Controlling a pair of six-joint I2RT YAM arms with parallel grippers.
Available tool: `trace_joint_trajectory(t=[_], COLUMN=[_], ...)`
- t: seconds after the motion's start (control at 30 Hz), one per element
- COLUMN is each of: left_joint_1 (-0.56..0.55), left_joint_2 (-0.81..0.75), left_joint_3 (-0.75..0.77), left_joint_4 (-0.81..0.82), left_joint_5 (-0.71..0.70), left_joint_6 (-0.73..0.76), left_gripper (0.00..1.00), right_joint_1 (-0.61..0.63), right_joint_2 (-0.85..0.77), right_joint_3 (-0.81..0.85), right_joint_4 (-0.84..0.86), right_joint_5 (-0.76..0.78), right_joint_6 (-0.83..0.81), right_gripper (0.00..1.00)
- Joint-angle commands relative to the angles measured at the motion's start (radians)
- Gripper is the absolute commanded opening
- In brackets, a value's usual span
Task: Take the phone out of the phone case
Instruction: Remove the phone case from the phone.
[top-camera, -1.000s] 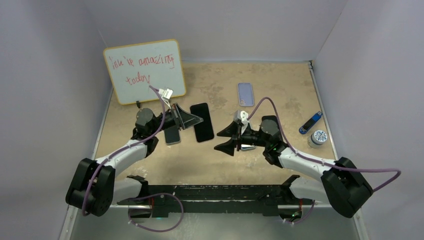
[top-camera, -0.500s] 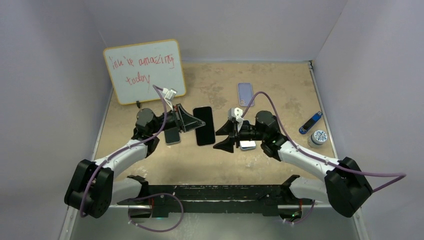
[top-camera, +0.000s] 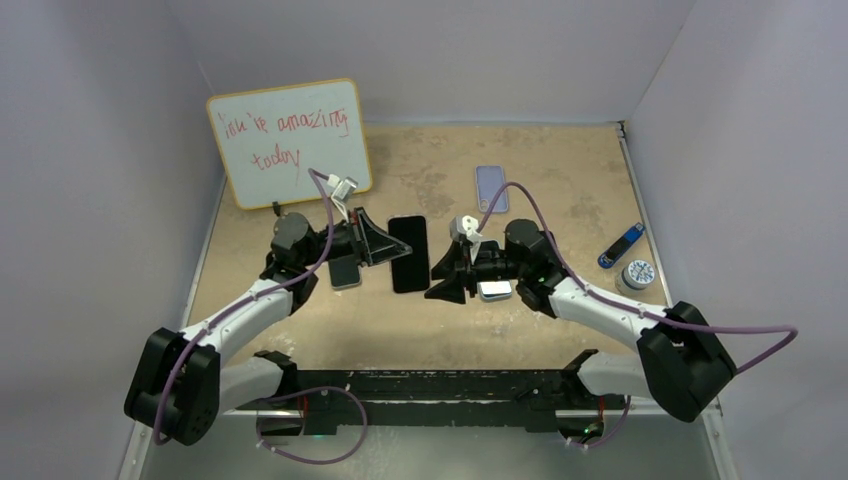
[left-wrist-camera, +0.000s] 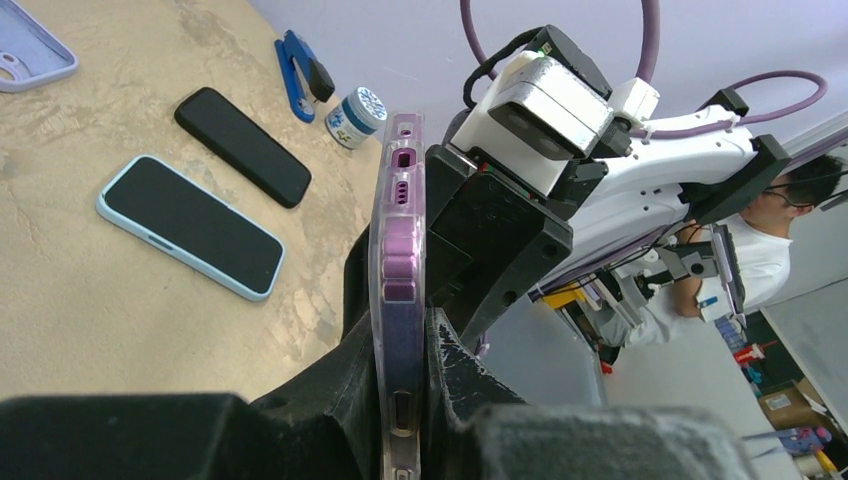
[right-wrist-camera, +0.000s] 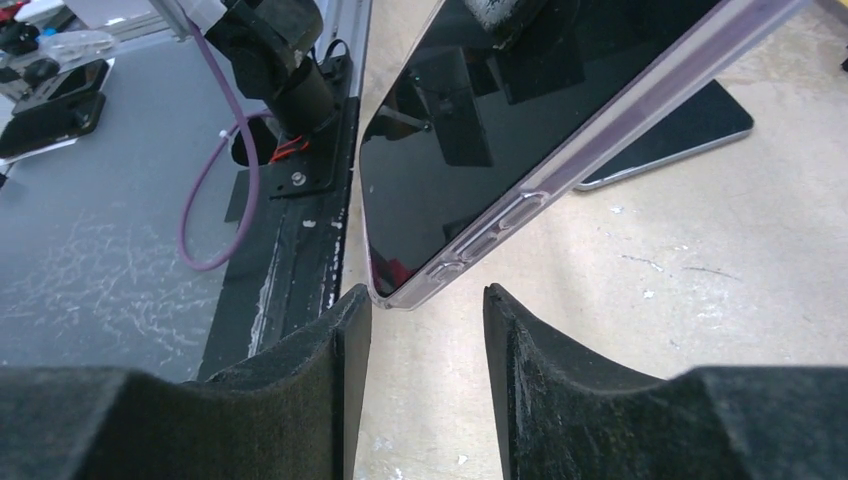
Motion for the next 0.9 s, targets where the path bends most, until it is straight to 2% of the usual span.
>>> trace_joint_trajectory(t=[0.0, 0.2, 0.37, 0.6, 0.7, 0.87], left_joint_1=[-0.009, -0.011, -0.016, -0.017, -0.017, -0.017], left_joint_2=[-0.016, -0.015, -0.016, -0.014, 0.011, 0.032], left_joint_3=[0.057, 0.064, 0.066, 0.057, 0.046, 0.030], left_joint_4=[0.038, 0.019, 0.015, 0.045, 0.093, 0.157], left_joint_5=[0.007, 0.002, 0.009, 0.018, 0.030, 0.046], left_joint_6=[0.027, 0.037, 0.037, -0.010, -0.065, -0.127], left_gripper=[0.00, 0.00, 0.00, 0.00, 0.00, 0.00], right_joint_1=[0.003, 0.010, 0.011, 0.020, 0.027, 0.031], right_joint_2=[0.015, 0.020, 0.027, 0.048, 0.043, 0.012], right_joint_3=[0.046, 0.057, 0.067, 0.071, 0.067, 0.031], right_joint_4=[0.061, 0.046, 0.045, 0.039, 0.001, 0.030], right_joint_5=[-0.060, -0.073, -0.080, -0.104, -0.098, -0.080], right_joint_6=[0.032, 0.031, 0.036, -0.006, -0.082, -0.187], right_gripper=[0.47, 0.47, 0.43, 0.20, 0.06, 0.02])
